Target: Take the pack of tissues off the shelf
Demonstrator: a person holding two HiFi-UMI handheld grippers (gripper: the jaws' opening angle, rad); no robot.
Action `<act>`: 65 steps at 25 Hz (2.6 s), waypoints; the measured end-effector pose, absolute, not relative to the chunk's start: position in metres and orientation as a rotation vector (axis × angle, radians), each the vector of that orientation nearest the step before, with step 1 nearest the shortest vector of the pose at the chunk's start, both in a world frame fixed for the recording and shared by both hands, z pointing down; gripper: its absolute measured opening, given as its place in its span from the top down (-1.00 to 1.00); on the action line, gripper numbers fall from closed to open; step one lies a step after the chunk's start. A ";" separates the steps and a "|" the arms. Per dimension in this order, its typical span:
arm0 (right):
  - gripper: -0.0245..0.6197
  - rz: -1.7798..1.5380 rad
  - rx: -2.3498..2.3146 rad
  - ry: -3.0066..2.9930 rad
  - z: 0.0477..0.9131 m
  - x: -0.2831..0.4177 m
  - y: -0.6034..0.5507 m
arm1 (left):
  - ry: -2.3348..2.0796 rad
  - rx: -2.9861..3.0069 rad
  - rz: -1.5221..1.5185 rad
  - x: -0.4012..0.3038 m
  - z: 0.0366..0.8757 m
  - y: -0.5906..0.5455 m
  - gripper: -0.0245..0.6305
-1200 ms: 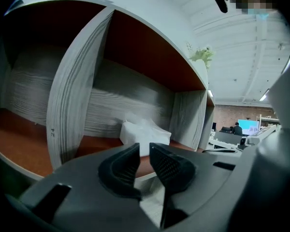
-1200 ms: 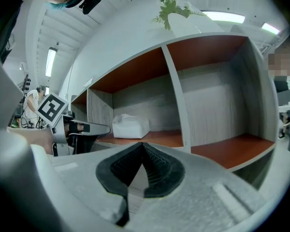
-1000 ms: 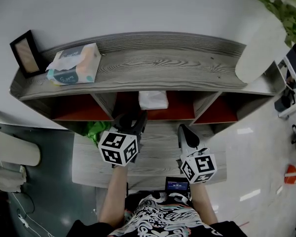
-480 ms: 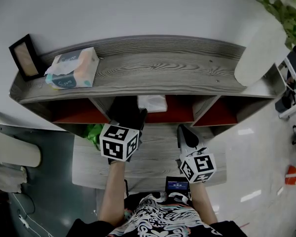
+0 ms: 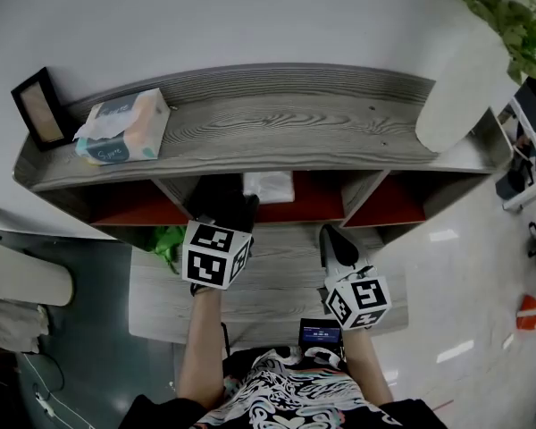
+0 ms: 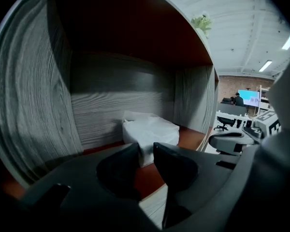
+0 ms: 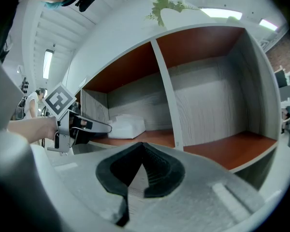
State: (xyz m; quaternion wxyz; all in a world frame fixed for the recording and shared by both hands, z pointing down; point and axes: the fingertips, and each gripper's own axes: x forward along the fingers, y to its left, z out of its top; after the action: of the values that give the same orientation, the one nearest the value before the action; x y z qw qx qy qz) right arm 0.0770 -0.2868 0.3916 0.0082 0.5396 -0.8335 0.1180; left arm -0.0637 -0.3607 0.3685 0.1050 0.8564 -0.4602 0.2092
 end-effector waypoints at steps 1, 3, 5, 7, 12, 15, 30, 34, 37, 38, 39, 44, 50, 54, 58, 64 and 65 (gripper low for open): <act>0.91 0.375 1.691 -2.602 0.393 0.079 -0.286 | -1.364 2.529 0.634 -0.064 0.369 -0.361 0.64; 0.91 0.381 1.699 -2.598 0.394 0.081 -0.285 | -1.372 2.539 0.669 -0.064 0.370 -0.361 0.74; 0.91 0.382 1.705 -2.597 0.393 0.083 -0.285 | -1.374 2.543 0.685 -0.064 0.370 -0.361 0.82; 0.91 0.381 1.709 -2.597 0.393 0.085 -0.285 | -1.374 2.546 0.685 -0.065 0.370 -0.361 0.84; 0.91 0.368 1.702 -2.617 0.387 0.084 -0.283 | -1.375 2.558 0.679 -0.064 0.369 -0.361 0.85; 0.91 0.353 1.699 -2.628 0.383 0.082 -0.281 | -1.375 2.564 0.666 -0.065 0.368 -0.360 0.85; 0.91 0.310 1.668 -2.633 0.377 0.069 -0.270 | -1.388 2.553 0.425 -0.077 0.364 -0.343 0.87; 0.91 0.301 1.658 -2.632 0.377 0.064 -0.266 | -1.387 2.568 0.386 -0.081 0.364 -0.335 0.87; 0.91 0.296 1.657 -2.628 0.377 0.062 -0.262 | -1.367 2.585 0.364 -0.081 0.363 -0.329 0.88; 0.91 0.293 1.657 -2.627 0.377 0.060 -0.261 | -1.360 2.590 0.355 -0.082 0.363 -0.326 0.88; 0.91 0.289 1.657 -2.626 0.376 0.059 -0.260 | -1.356 2.596 0.344 -0.082 0.362 -0.324 0.88; 0.91 0.266 1.655 -2.614 0.377 0.053 -0.255 | -1.311 2.596 0.171 -0.089 0.351 -0.310 0.88; 0.91 0.259 1.675 -2.592 0.380 0.050 -0.244 | -1.288 2.588 0.139 -0.101 0.358 -0.289 0.88; 0.91 0.272 1.703 -2.579 0.383 0.048 -0.236 | -1.234 2.609 0.078 -0.104 0.358 -0.272 0.88; 0.91 0.273 1.729 -2.562 0.384 0.047 -0.224 | -1.178 2.630 0.053 -0.104 0.360 -0.254 0.88; 0.91 0.269 1.743 -2.568 0.381 0.041 -0.213 | -1.130 2.615 -0.038 -0.114 0.357 -0.236 0.88; 0.91 0.262 1.746 -2.568 0.380 0.041 -0.210 | -1.134 2.614 -0.039 -0.116 0.357 -0.234 0.88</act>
State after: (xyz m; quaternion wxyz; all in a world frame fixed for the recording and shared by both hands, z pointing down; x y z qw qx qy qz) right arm 0.0413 -0.2103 0.3803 0.0129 0.5602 -0.8240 0.0841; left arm -0.1158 -0.2341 0.3573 0.1456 0.9075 -0.3937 -0.0134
